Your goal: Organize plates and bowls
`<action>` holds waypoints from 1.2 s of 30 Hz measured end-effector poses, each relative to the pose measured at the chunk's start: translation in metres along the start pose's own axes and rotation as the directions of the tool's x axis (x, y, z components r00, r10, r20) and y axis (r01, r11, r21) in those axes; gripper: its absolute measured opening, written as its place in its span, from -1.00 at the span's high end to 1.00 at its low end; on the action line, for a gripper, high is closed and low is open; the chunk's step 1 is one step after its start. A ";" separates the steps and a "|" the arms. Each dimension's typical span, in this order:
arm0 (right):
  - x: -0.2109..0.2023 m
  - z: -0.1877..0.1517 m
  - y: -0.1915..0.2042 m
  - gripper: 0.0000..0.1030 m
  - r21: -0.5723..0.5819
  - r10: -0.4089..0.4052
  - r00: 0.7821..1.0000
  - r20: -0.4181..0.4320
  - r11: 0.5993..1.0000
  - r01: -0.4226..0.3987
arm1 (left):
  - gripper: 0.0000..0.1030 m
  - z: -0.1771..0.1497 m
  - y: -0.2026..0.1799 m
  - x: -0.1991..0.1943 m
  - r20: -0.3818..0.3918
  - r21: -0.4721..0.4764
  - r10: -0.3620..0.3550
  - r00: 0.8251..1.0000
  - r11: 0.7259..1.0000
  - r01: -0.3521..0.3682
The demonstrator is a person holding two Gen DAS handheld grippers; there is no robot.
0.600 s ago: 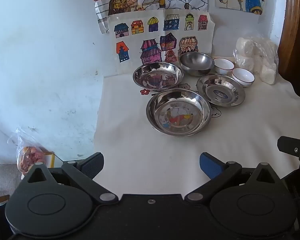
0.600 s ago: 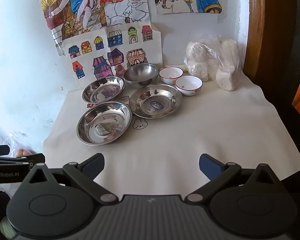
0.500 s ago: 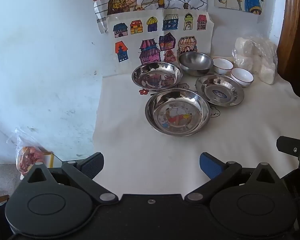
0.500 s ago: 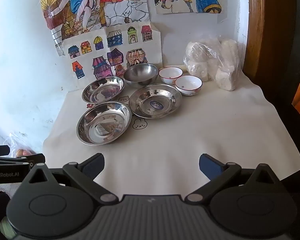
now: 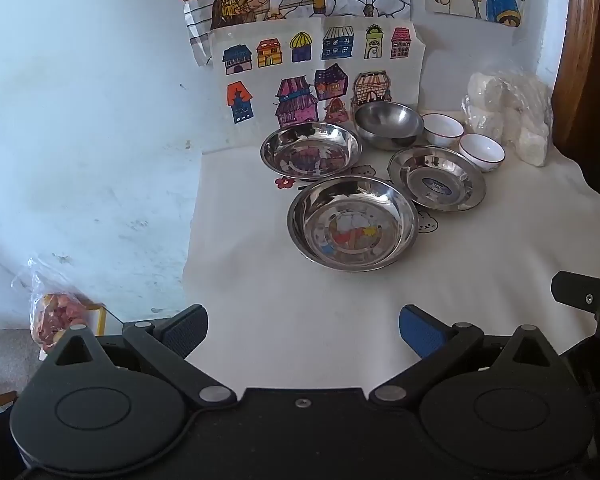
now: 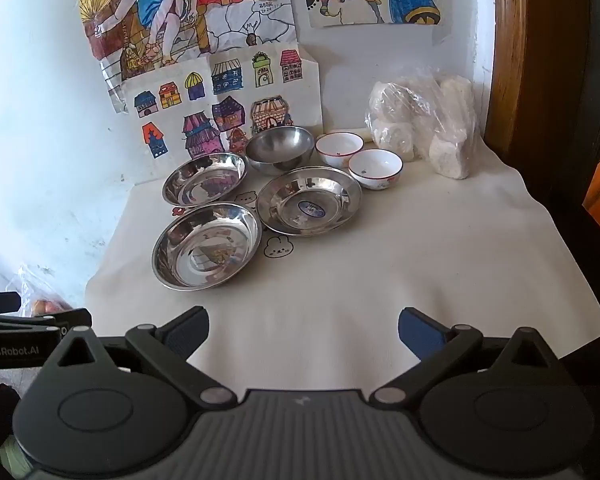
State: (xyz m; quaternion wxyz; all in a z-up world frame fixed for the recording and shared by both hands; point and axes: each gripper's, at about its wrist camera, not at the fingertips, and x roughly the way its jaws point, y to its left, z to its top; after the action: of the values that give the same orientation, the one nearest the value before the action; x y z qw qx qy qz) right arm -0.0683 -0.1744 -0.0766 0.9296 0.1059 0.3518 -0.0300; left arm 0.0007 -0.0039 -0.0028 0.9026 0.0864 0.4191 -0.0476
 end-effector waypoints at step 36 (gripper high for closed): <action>0.005 0.000 0.000 -1.00 0.010 0.000 1.000 -0.008 1.000 0.000 | -0.98 0.001 -0.002 0.003 -0.013 0.012 -0.002 1.000 1.000 0.002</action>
State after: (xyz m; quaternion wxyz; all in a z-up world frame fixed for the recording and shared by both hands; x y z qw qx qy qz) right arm -0.0643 -0.1739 -0.0796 0.9276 0.1105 0.3556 -0.0313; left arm 0.0034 -0.0060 -0.0048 0.8992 0.0919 0.4248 -0.0505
